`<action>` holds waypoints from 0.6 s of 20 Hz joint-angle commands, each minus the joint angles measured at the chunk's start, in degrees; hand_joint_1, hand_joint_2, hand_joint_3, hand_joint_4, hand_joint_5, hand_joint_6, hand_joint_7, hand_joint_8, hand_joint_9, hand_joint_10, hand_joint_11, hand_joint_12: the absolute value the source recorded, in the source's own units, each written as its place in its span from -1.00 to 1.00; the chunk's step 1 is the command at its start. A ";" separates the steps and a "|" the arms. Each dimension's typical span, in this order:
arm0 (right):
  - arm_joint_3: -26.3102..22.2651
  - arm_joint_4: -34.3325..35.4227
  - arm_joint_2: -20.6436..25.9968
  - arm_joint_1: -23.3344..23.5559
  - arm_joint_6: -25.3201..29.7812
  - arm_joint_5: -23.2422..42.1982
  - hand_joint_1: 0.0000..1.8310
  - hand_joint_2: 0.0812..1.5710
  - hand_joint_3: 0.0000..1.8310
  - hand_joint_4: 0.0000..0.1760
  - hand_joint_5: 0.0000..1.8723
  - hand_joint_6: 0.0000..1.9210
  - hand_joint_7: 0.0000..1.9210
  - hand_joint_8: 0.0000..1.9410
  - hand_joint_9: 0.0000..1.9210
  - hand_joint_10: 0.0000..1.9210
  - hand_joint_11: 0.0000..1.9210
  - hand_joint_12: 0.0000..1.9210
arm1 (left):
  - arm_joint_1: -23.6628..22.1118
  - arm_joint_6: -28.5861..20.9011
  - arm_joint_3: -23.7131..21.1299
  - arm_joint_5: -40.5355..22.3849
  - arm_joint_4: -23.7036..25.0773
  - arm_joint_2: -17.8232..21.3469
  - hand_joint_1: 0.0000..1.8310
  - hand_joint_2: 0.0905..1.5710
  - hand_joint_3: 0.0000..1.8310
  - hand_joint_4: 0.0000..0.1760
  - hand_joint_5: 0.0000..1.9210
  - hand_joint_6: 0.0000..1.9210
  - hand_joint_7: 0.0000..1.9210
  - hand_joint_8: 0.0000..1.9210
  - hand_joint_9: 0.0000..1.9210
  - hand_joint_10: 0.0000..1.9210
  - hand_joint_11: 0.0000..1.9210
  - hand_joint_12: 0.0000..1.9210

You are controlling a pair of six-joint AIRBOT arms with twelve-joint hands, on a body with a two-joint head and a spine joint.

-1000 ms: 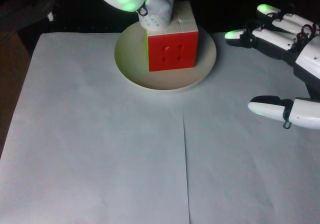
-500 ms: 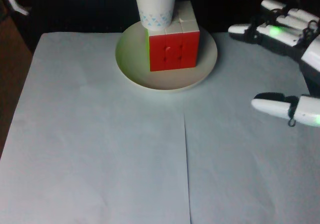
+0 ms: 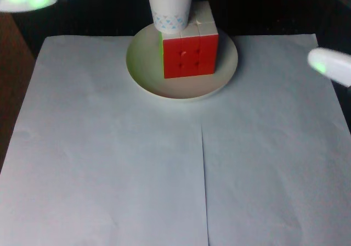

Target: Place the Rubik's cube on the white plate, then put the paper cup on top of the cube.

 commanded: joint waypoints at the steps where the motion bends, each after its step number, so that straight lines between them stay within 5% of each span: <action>1: 0.06 0.81 0.35 0.61 -0.02 9.04 -0.66 0.60 -1.00 -0.32 -1.00 -1.00 -1.00 -1.00 -1.00 -1.00 -1.00 -1.00 | -0.22 0.52 -0.35 -8.80 -2.00 0.39 -0.64 0.57 -1.00 0.56 -1.00 -1.00 -1.00 -1.00 -1.00 -1.00 -1.00 -0.97; 2: 0.05 1.65 0.82 0.61 -0.25 10.36 -0.65 0.61 -1.00 -0.12 -1.00 -1.00 -1.00 -1.00 -1.00 -1.00 -1.00 -1.00 | 0.85 0.86 -0.71 -9.97 -2.98 1.01 -0.65 0.57 -1.00 0.66 -1.00 -1.00 -1.00 -1.00 -1.00 -1.00 -0.97 -0.98; 4: 0.04 2.61 1.25 0.61 -0.88 12.20 -0.62 0.59 -1.00 -0.24 -1.00 -1.00 -1.00 -1.00 -1.00 -1.00 -1.00 -1.00 | 2.83 0.86 -1.11 -12.95 -4.95 1.94 -0.59 0.57 -1.00 0.89 -1.00 -1.00 -1.00 -1.00 -1.00 -1.00 -1.00 -1.00; 6: 0.04 3.10 1.88 0.61 -1.25 13.00 -0.72 0.63 -0.99 -0.75 -1.00 -1.00 -1.00 -1.00 -1.00 -1.00 -1.00 -1.00 | 5.09 2.14 -2.20 -16.72 -7.35 3.56 -0.64 0.53 -1.00 0.87 -1.00 -1.00 -1.00 -1.00 -1.00 -1.00 -1.00 -1.00; 8: 0.02 3.16 2.44 0.61 -1.25 13.36 -0.67 0.62 -1.00 -0.61 -1.00 -1.00 -1.00 -1.00 -1.00 -1.00 -1.00 -1.00 | 6.68 3.41 -3.20 -19.43 -8.71 4.75 -0.61 0.50 -1.00 0.84 -1.00 -1.00 -1.00 -1.00 -1.00 -1.00 -1.00 -1.00; 10: -0.11 3.37 3.27 0.61 -1.25 15.67 -0.70 0.60 -1.00 -0.89 -1.00 -1.00 -1.00 -1.00 -1.00 -1.00 -1.00 -1.00 | 8.72 3.49 -4.01 -22.32 -9.97 6.14 -0.56 0.49 -1.00 1.00 -1.00 -1.00 -1.00 -1.00 -1.00 -1.00 -1.00 -1.00; 12: -0.57 3.93 4.09 0.60 -1.25 18.63 -0.65 0.59 -1.00 -0.67 -1.00 -1.00 -1.00 -1.00 -1.00 -1.00 -1.00 -1.00 | 10.07 3.61 -4.41 -24.19 -11.21 6.89 -0.47 0.49 -1.00 1.00 -1.00 -1.00 -1.00 -1.00 -1.00 -1.00 -1.00 -1.00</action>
